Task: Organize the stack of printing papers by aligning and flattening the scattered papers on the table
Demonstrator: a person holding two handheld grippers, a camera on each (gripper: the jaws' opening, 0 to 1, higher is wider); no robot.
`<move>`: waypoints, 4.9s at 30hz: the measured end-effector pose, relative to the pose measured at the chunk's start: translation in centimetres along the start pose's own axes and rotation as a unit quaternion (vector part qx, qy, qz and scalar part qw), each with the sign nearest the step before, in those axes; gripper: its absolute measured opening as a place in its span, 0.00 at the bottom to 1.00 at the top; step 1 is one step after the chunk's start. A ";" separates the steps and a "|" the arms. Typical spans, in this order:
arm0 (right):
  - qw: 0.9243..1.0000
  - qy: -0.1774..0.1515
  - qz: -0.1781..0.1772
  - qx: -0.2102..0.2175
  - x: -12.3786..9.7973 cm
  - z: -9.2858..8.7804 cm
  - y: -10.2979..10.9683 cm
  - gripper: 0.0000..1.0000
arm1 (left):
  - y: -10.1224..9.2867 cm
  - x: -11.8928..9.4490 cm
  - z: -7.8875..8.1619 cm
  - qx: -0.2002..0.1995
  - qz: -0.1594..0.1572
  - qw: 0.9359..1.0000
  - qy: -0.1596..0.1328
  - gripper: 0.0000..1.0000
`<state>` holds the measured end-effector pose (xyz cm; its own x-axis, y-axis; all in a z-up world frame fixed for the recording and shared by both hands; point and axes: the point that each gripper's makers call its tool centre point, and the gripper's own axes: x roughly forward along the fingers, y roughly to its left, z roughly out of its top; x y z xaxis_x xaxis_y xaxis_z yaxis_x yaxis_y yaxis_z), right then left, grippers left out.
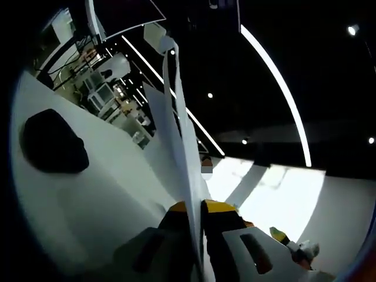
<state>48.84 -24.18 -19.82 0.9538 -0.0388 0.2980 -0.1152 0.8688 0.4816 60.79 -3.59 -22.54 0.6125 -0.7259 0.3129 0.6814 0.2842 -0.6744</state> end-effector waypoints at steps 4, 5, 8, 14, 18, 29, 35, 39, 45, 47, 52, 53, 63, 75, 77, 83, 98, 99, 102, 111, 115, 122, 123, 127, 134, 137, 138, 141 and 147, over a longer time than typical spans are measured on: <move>0.992 0.011 0.017 -0.121 -0.3 0.5 0.8 0.25 | -0.1 0.1 -0.1 0.001 -0.002 1.000 0.003 0.06; 0.990 0.013 0.014 -0.138 -0.4 0.5 0.6 0.27 | -0.1 0.1 -0.1 0.003 -0.003 1.000 0.003 0.06; 0.986 0.023 0.014 -0.163 -0.5 0.6 0.3 0.29 | -0.1 0.1 -0.1 0.005 -0.003 1.000 0.004 0.06; 0.979 0.035 0.015 -0.200 -0.3 1.1 -0.5 0.39 | -0.1 0.2 -0.1 0.006 -0.002 1.000 0.004 0.06; 0.979 0.048 0.010 -0.199 -0.4 1.3 -1.3 0.45 | 0.0 0.2 -0.2 0.007 -0.002 1.000 0.006 0.06; 0.976 0.098 -0.004 -0.196 -0.7 0.7 -3.0 0.62 | 0.1 0.3 -0.2 0.012 -0.002 1.000 0.007 0.07; 0.967 0.126 0.005 -0.220 -0.9 -0.1 -2.9 0.74 | 0.1 0.3 -0.3 0.010 -0.002 1.000 0.006 0.07; 0.965 0.136 0.002 -0.226 -1.3 -0.2 -3.2 0.82 | 0.0 0.3 -0.3 0.011 -0.003 1.000 0.005 0.07; 0.963 0.158 -0.004 -0.220 -1.4 -0.1 -3.4 0.90 | 0.0 0.3 -0.4 0.014 -0.002 1.000 0.009 0.07; 0.963 0.157 0.001 -0.221 -1.4 0.2 -3.1 0.90 | 0.0 0.3 -0.5 0.014 -0.002 1.000 0.010 0.07; 0.963 0.155 0.007 -0.221 -1.3 0.7 -3.0 0.90 | 0.0 0.3 -0.4 0.017 -0.001 1.000 0.011 0.07; 0.963 0.152 0.006 -0.223 -1.3 0.9 -3.0 0.90 | 0.0 0.3 -0.4 0.016 -0.002 1.000 0.010 0.07; 0.970 0.152 0.000 -0.191 -1.3 1.7 -3.4 0.90 | 0.2 0.2 -0.3 0.008 0.001 1.000 0.013 0.07; 0.970 0.177 -0.039 -0.164 -2.2 2.7 -7.7 0.90 | 0.2 0.3 -0.4 0.011 0.000 1.000 0.016 0.07; 0.967 0.180 -0.042 -0.176 -2.5 2.7 -7.9 0.90 | 0.2 0.3 -0.4 0.011 -0.001 1.000 0.016 0.07; 0.967 0.183 -0.049 -0.172 -3.1 3.2 -8.3 0.90 | 0.2 0.3 -0.4 0.010 -0.002 1.000 0.016 0.07; 0.964 0.190 -0.061 -0.175 -3.7 3.1 -9.3 0.90 | 0.0 0.2 -0.5 0.011 -0.004 1.000 0.018 0.08; 0.964 0.190 -0.062 -0.177 -3.8 3.1 -9.3 0.90 | 0.0 0.2 -0.5 0.011 -0.004 1.000 0.018 0.08; 0.963 0.190 -0.064 -0.179 -4.0 3.3 -9.4 0.90 | -0.1 0.2 -0.5 0.012 -0.005 1.000 0.017 0.08; 0.962 0.190 -0.063 -0.186 -4.5 3.7 -9.2 0.90 | -0.1 0.2 -0.5 0.013 -0.003 1.000 0.017 0.08; 0.960 0.194 -0.065 -0.190 -4.8 3.9 -9.6 0.90 | -0.1 0.2 -0.5 0.014 -0.003 1.000 0.017 0.08; 0.959 0.192 -0.076 -0.194 -5.4 4.7 -10.3 0.90 | -0.1 0.2 -0.5 0.013 -0.003 1.000 0.017 0.08; 0.959 0.191 -0.076 -0.193 -5.4 4.7 -10.2 0.90 | -0.1 0.2 -0.5 0.013 -0.003 1.000 0.017 0.08; 0.958 0.193 -0.075 -0.196 -5.4 4.8 -10.3 0.90 | -0.1 0.2 -0.5 0.013 -0.003 1.000 0.017 0.08; 0.952 0.201 -0.089 -0.214 -5.9 4.7 -11.4 0.90 | -0.1 0.2 -0.5 0.012 -0.004 1.000 0.017 0.08; 0.950 0.200 -0.094 -0.219 -5.9 4.4 -12.8 0.90 | -0.1 0.2 -0.5 0.012 -0.005 1.000 0.017 0.08; 0.949 0.203 -0.098 -0.220 -6.0 4.3 -13.2 0.90 | -0.1 0.2 -0.5 0.012 -0.005 1.000 0.018 0.08; 0.945 0.215 -0.105 -0.223 -6.2 3.6 -14.1 0.90 | -0.1 0.3 -0.6 0.012 -0.005 1.000 0.019 0.08; 0.943 0.227 -0.109 -0.219 -6.4 2.8 -15.1 0.90 | -0.1 0.3 -0.6 0.012 -0.005 1.000 0.019 0.08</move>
<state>43.74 -38.42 -26.70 0.9736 -0.1109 -0.1995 0.1278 0.9890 0.0740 60.69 -4.17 -22.79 0.5906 -0.7517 0.2936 0.6972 0.2920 -0.6547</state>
